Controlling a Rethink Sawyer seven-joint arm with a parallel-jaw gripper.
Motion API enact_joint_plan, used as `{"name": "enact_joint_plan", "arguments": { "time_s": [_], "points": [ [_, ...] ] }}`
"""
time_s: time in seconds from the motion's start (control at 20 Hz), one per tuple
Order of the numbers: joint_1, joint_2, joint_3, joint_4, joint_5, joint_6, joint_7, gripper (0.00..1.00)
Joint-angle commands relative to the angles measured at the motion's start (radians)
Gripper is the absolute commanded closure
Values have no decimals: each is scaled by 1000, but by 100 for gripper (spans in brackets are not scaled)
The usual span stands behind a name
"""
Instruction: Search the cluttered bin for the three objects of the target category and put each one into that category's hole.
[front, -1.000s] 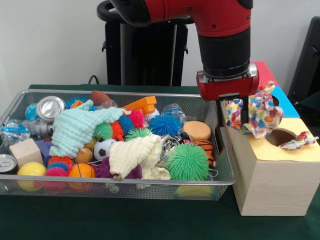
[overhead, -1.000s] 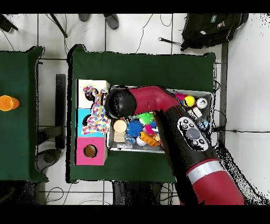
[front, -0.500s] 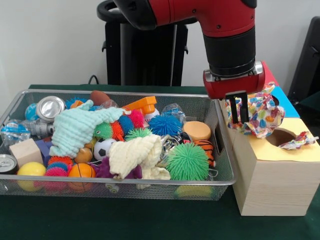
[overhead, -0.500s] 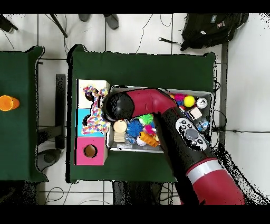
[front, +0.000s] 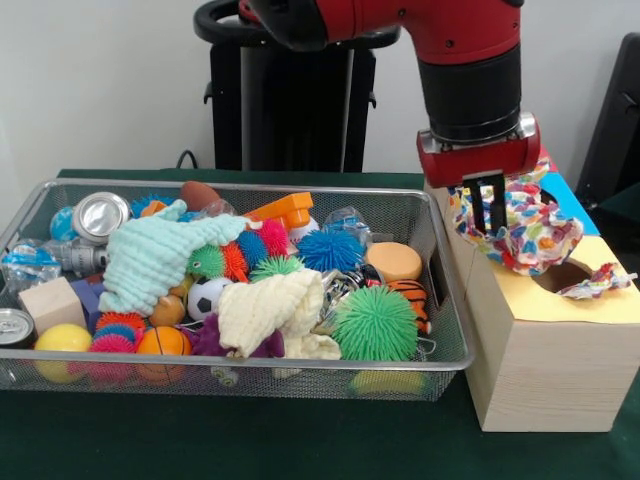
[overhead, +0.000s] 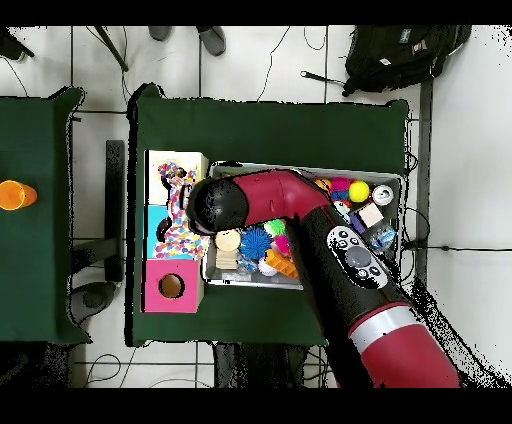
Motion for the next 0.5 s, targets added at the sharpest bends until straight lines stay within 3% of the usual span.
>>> {"name": "enact_joint_plan", "arguments": {
  "time_s": [0.05,0.5],
  "points": [
    [35,-37,5,64,58,-20,99,100],
    [104,-31,-24,46,126,-70,165,100]
  ]
}}
